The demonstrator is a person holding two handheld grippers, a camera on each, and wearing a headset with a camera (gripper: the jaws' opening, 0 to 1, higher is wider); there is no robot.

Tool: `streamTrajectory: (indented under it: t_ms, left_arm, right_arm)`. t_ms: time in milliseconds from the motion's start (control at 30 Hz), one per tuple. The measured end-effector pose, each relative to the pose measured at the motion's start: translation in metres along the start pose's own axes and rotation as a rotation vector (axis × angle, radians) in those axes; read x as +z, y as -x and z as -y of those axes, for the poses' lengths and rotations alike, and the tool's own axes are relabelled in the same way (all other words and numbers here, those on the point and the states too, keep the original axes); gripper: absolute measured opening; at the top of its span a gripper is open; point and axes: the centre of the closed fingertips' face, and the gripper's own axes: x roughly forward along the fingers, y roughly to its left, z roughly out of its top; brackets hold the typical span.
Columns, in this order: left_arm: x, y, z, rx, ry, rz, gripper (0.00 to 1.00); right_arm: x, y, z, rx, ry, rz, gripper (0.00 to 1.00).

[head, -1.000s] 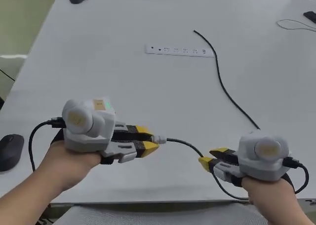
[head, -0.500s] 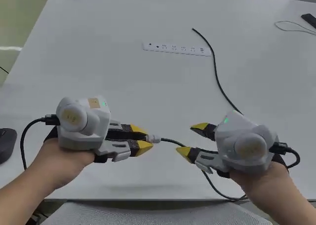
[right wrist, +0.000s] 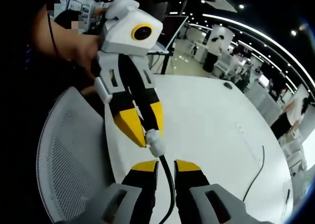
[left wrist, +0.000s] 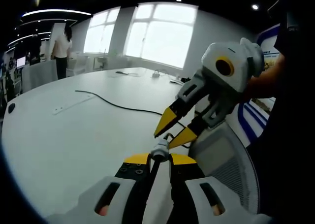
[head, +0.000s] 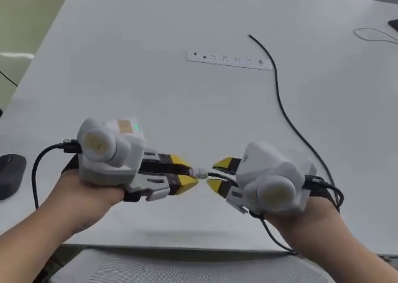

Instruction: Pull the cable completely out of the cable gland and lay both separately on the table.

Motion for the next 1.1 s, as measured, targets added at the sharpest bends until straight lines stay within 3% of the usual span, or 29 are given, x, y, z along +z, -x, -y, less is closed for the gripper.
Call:
streamTrajectory:
  t_ms: [167,267,433,767,1100]
  left_arm:
    - [0.0,-0.001,0.003,0.003,0.0,0.005,0.15]
    - [0.001,-0.002,0.005,0.008,-0.05,0.006,0.15]
    - [0.003,-0.002,0.004,0.008,-0.044,0.017,0.15]
    - [0.01,0.0,0.0,0.025,-0.063,0.036,0.15]
    - [0.011,0.004,0.002,0.022,-0.06,0.047,0.15]
  right_arm:
    - [-0.002,0.0,-0.002,0.0,0.002,0.007,0.02]
    - [-0.002,0.001,-0.002,-0.011,-0.005,0.012,0.01]
    - [-0.003,0.004,0.0,-0.034,-0.038,0.027,0.0]
    - [-0.022,0.008,0.017,-0.085,-0.193,0.028,0.0]
    - [-0.067,0.017,0.033,-0.147,-0.452,0.015,0.0]
